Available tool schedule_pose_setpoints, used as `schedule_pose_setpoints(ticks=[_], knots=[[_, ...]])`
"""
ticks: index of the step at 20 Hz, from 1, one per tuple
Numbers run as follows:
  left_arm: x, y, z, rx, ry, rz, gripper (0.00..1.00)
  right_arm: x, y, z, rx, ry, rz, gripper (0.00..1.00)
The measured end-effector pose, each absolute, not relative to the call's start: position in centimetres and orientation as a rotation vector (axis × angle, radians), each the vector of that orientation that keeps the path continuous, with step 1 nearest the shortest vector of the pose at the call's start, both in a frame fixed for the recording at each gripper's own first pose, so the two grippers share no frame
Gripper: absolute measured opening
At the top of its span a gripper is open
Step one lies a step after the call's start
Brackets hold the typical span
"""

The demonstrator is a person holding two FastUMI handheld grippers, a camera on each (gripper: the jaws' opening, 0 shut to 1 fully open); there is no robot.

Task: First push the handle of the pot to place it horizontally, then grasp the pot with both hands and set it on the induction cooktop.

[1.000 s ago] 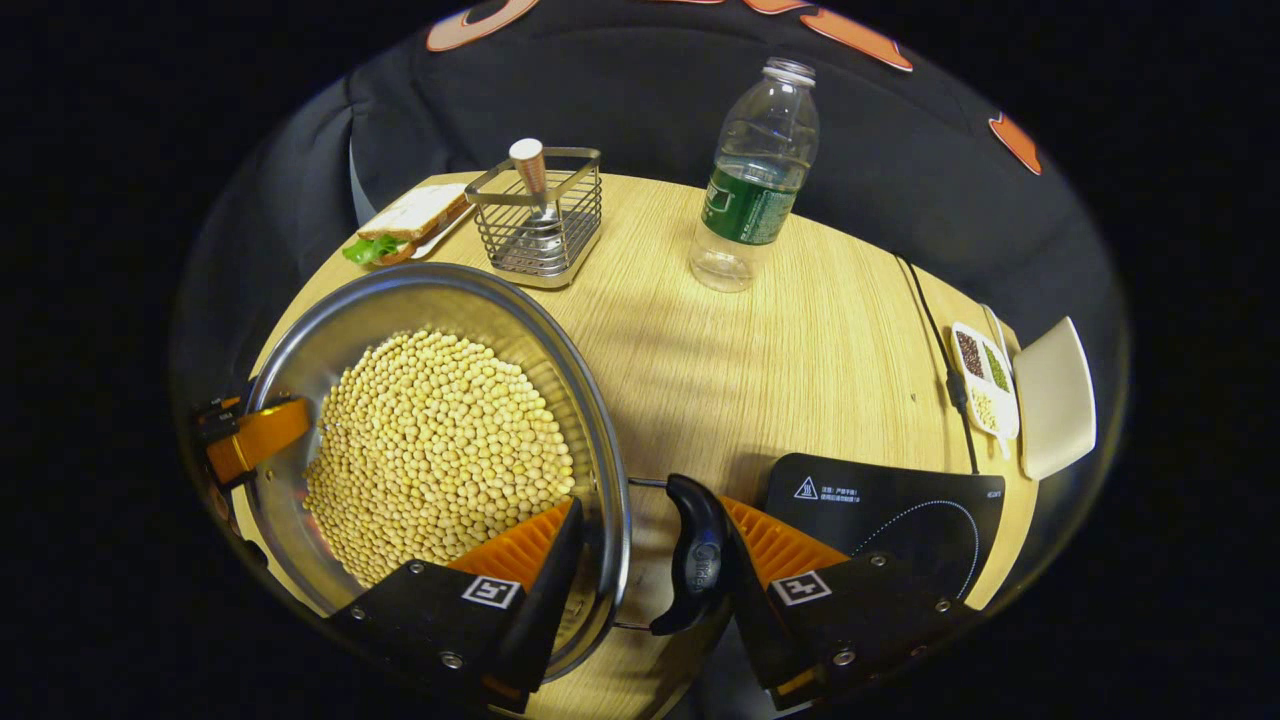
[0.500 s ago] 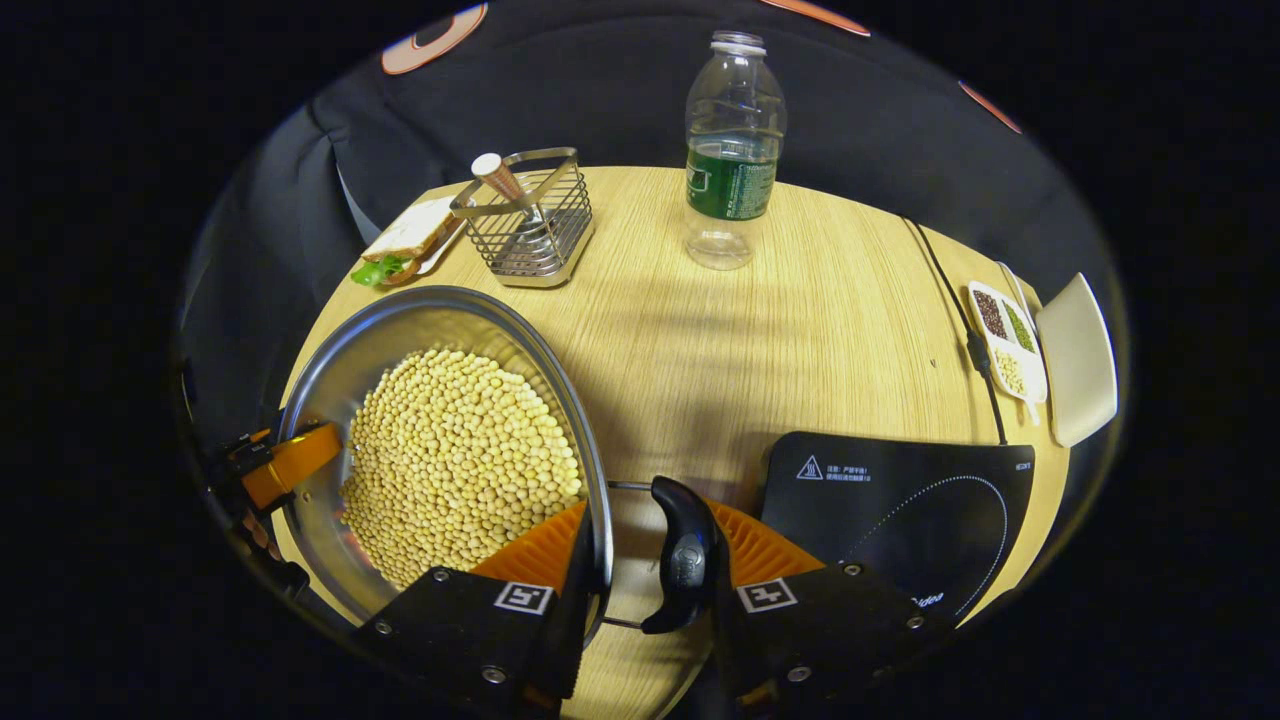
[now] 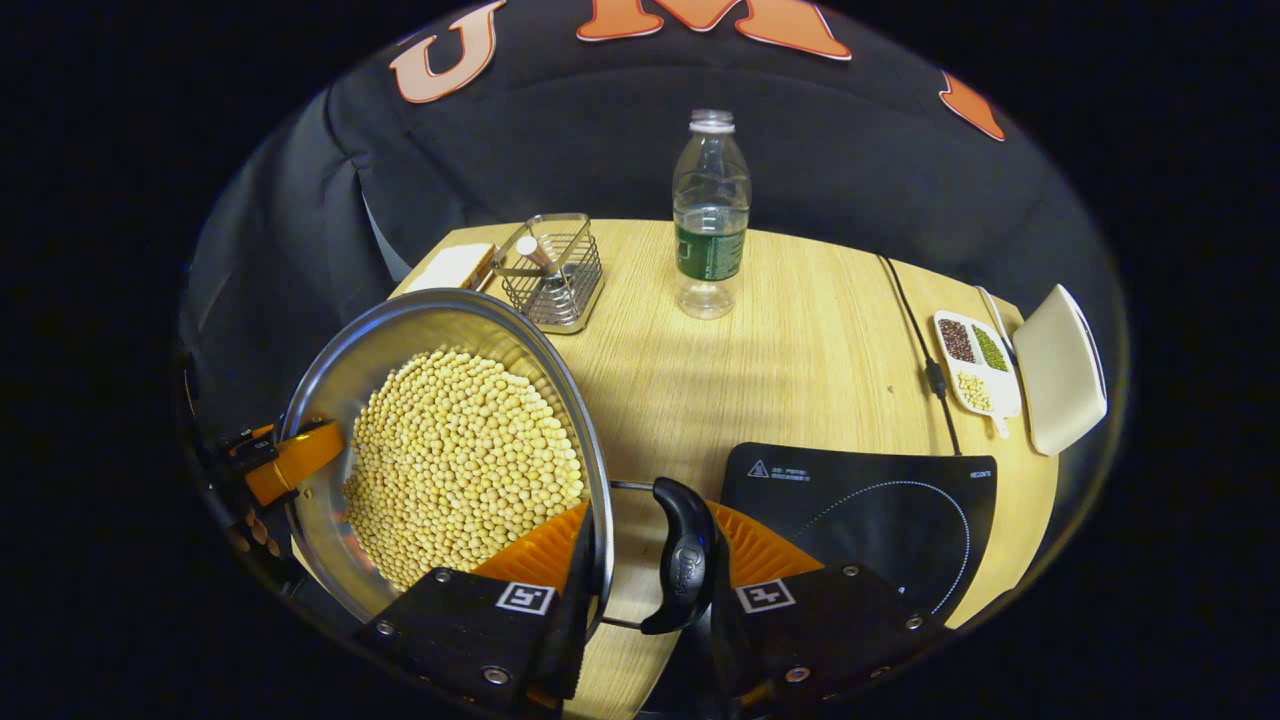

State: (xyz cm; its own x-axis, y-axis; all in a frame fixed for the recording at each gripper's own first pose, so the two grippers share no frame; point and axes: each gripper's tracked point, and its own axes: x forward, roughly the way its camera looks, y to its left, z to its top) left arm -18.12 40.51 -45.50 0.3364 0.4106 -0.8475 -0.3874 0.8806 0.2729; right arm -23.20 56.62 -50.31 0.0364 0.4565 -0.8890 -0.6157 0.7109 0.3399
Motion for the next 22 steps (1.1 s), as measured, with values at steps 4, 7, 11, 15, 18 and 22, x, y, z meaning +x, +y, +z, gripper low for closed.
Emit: schedule_pose_setpoints(ticks=[4,7,11,15,18,22], knots=[[-17.8,40.8,-44.9,0.049,1.083,0.498,0.63,-23.5,56.5,-50.5,-0.121,1.267,0.815,0.51],[-17.5,40.7,-45.5,0.075,1.067,0.467,0.64,-24.1,56.4,-50.7,-0.097,1.259,0.792,0.51],[-16.9,40.9,-45.2,0.086,1.059,0.424,0.64,-24.7,56.0,-50.5,-0.078,1.253,0.747,0.51],[-16.1,41.2,-45.2,0.092,1.053,0.376,0.64,-25.0,55.5,-49.8,-0.069,1.244,0.700,0.51],[-15.3,41.3,-44.9,0.097,1.051,0.332,0.64,-25.5,55.2,-49.5,-0.059,1.239,0.662,0.51],[-14.7,41.5,-45.4,0.108,1.056,0.267,0.64,-26.0,54.8,-49.1,-0.045,1.243,0.604,0.51]])
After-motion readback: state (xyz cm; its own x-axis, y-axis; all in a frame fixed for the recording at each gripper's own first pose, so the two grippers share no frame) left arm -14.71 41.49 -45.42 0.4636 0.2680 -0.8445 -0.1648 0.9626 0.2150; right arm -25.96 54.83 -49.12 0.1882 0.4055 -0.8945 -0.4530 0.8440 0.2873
